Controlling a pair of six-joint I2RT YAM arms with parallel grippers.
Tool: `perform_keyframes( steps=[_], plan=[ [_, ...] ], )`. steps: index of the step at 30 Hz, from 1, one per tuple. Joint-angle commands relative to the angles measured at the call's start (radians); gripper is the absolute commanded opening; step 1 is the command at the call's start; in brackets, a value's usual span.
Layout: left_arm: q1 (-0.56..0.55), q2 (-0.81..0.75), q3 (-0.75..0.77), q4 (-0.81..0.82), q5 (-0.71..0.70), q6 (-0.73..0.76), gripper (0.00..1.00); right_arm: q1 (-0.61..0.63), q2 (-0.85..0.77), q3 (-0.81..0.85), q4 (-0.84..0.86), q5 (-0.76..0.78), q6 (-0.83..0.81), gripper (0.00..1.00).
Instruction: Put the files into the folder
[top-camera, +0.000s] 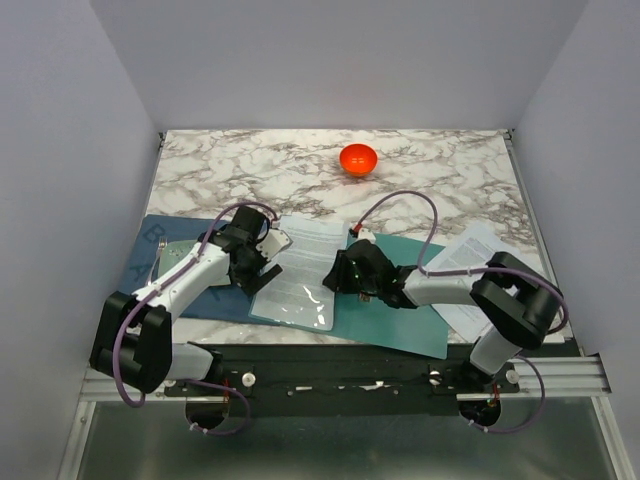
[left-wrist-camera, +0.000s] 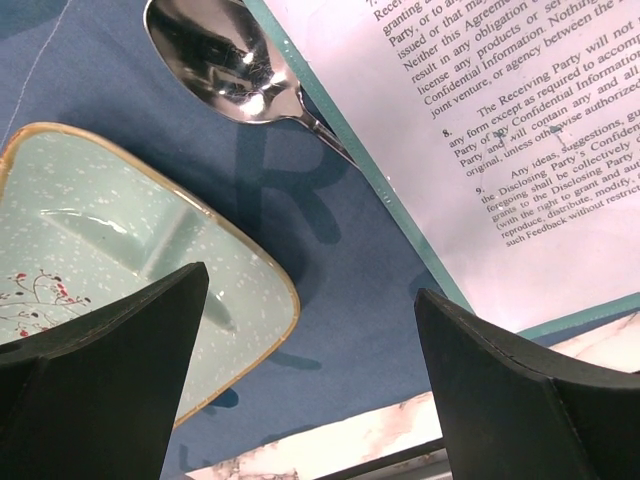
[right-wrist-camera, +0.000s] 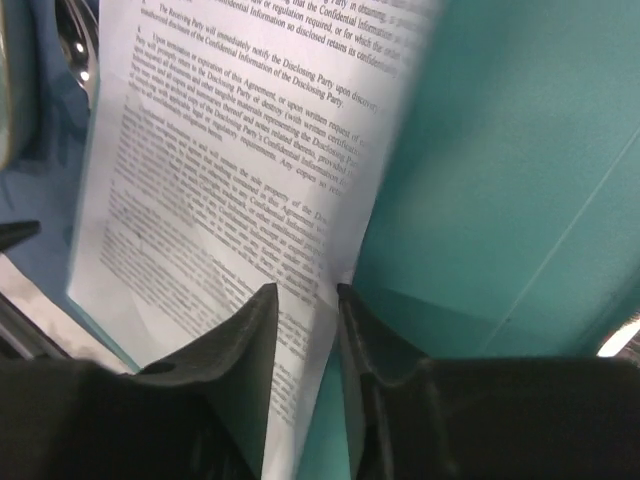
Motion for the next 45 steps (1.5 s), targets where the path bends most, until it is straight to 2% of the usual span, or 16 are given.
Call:
perform_keyframes(
  steps=[1,7,9,10,14,18,24,27,28,29,35,45],
  plan=[
    [-0.007,-0.040,0.080,-0.075,0.020,0.002,0.99,-0.001,-0.124,-0.029,-0.108,0.013,-0.012,0.45],
    [-0.018,-0.046,0.246,-0.188,0.153,-0.079,0.99,-0.009,-0.320,-0.131,-0.234,0.101,0.011,0.47],
    [-0.035,-0.047,0.312,-0.214,0.206,-0.113,0.99,-0.012,-0.364,-0.176,-0.245,0.127,0.046,0.43],
    [-0.041,-0.046,0.330,-0.218,0.276,-0.124,0.99,-0.026,-0.391,-0.214,-0.245,0.130,0.058,0.41],
    [-0.113,0.004,0.430,-0.219,0.399,-0.204,0.99,-0.056,-0.410,-0.271,-0.251,0.133,0.104,0.33],
    [-0.216,0.129,0.488,-0.192,0.442,-0.274,0.99,-0.073,-0.401,-0.291,-0.253,0.138,0.127,0.27],
    [-0.315,0.269,0.530,-0.100,0.393,-0.383,0.78,-0.101,-0.414,-0.325,-0.253,0.147,0.152,0.25],
    [-0.349,0.334,0.531,-0.058,0.376,-0.427,0.51,-0.113,-0.436,-0.337,-0.253,0.145,0.164,0.24],
    [-0.357,0.351,0.536,-0.053,0.382,-0.431,0.35,-0.118,-0.445,-0.346,-0.253,0.145,0.169,0.23],
    [-0.375,0.368,0.553,-0.052,0.382,-0.440,0.32,-0.119,-0.448,-0.352,-0.253,0.145,0.178,0.22],
    [-0.421,0.472,0.584,0.006,0.410,-0.515,0.32,-0.121,-0.463,-0.374,-0.265,0.159,0.215,0.21],
    [-0.454,0.634,0.639,0.083,0.373,-0.569,0.32,-0.132,-0.509,-0.394,-0.271,0.173,0.228,0.19]
  ],
)
